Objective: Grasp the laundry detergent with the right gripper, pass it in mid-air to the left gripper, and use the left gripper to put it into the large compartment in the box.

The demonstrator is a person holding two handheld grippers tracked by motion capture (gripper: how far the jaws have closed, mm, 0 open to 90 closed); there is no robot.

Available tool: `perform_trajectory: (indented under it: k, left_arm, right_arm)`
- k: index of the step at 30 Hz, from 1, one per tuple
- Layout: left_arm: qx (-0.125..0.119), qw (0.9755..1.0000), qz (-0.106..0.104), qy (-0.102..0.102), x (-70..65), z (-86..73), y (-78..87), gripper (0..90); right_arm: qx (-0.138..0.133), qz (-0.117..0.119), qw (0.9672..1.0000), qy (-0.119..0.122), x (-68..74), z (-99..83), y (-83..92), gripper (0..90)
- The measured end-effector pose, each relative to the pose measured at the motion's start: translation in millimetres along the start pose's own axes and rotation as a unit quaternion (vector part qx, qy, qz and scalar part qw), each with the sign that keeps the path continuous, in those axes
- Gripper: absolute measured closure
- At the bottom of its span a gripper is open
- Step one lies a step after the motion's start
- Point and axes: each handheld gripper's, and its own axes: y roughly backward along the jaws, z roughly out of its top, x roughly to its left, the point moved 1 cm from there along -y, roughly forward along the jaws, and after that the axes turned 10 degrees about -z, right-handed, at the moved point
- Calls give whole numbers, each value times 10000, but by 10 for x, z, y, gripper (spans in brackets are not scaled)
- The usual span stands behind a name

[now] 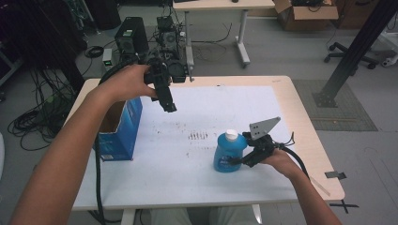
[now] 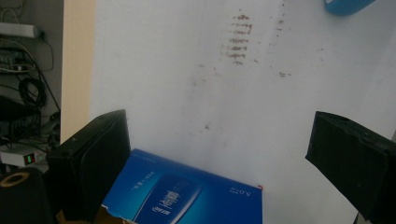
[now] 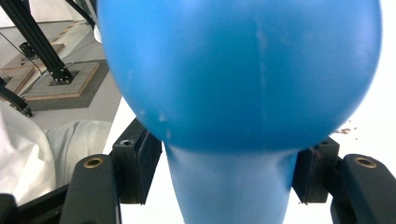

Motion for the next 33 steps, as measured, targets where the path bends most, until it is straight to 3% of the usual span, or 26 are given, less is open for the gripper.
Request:
perform_trajectory:
  k: [6, 33]
  left_arm:
    - [1, 10000, -2, 7, 3, -7, -3, 65]
    - [-30, 10000, -40, 76, 21, -54, -15, 67]
  right_arm:
    - [-38, -10, 10000, 3, -19, -5, 3, 404]
    - [-77, -91, 9995, 307, 19, 13, 15, 444]
